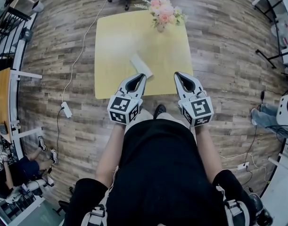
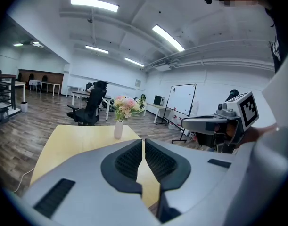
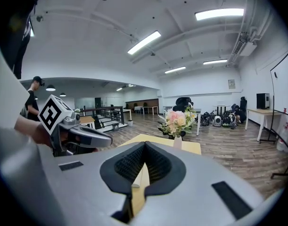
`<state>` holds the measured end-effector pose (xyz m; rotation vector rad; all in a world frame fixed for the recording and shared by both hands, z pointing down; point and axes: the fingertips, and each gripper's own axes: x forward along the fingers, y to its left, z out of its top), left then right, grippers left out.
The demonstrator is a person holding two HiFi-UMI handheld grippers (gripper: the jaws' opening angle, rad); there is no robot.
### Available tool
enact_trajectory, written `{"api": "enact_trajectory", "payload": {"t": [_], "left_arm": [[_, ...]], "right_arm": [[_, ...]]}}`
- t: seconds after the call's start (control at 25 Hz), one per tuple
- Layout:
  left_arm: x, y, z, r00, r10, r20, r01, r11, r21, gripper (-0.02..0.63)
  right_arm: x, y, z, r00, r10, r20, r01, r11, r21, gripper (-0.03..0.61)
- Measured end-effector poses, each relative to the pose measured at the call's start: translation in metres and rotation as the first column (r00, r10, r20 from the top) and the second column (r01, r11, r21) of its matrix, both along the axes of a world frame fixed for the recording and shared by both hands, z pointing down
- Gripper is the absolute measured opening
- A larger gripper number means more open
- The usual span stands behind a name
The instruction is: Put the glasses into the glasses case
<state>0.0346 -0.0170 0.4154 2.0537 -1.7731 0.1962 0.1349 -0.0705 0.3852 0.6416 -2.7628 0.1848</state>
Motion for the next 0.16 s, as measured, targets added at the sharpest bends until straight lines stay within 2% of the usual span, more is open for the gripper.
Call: {"api": "enact_trajectory", "payload": {"t": [0.16], "left_arm": [[0.0024, -0.0023, -0.0005, 1.000, -0.002, 0.000, 0.002, 1.000, 0.001, 0.035]], "right_arm": [[0.0034, -0.0018, 0.0015, 1.000, -0.005, -0.007, 0.005, 1.000, 0.003, 0.012]]}}
